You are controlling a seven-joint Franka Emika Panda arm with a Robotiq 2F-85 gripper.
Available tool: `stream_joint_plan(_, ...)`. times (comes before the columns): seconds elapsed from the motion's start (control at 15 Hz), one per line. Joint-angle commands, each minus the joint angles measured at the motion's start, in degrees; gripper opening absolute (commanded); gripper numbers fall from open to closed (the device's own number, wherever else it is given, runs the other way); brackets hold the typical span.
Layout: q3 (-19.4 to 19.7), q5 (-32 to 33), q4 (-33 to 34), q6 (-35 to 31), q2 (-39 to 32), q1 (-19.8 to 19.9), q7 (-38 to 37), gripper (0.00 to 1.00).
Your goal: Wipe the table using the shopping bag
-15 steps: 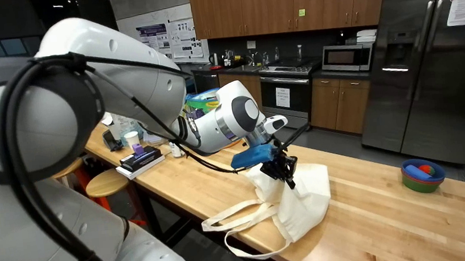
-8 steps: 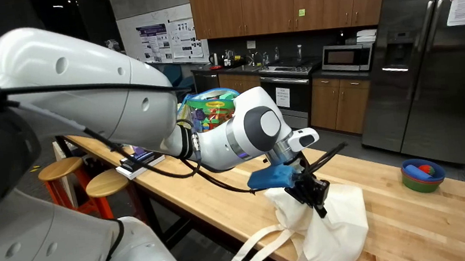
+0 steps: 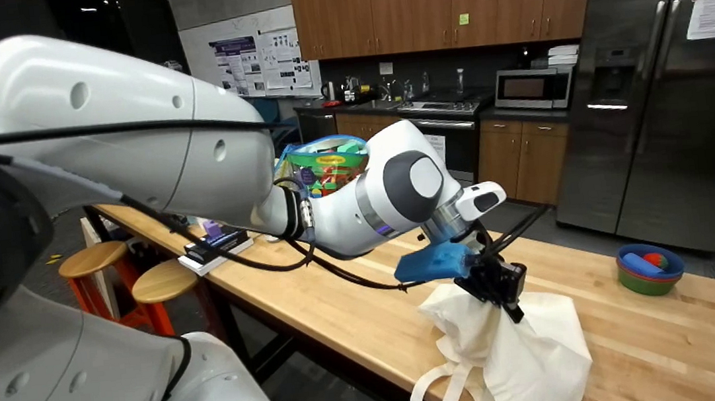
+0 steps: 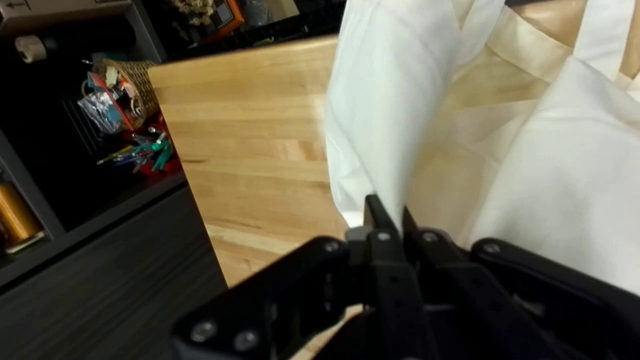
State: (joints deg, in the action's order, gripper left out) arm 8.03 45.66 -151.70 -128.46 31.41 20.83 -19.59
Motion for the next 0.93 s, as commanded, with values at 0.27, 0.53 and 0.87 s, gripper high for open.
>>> stream_joint_plan(0.27,-3.5,-2.6,18.9,1.6,-19.6,-6.4,-0.6,0.00)
stream_joint_plan(0.53,-4.1,-3.1,29.4,2.3,-28.9,-9.7,0.1,0.00)
stream_joint_plan(0.87,-4.2,-3.1,38.8,2.5,-35.3,-13.7,0.1,0.00)
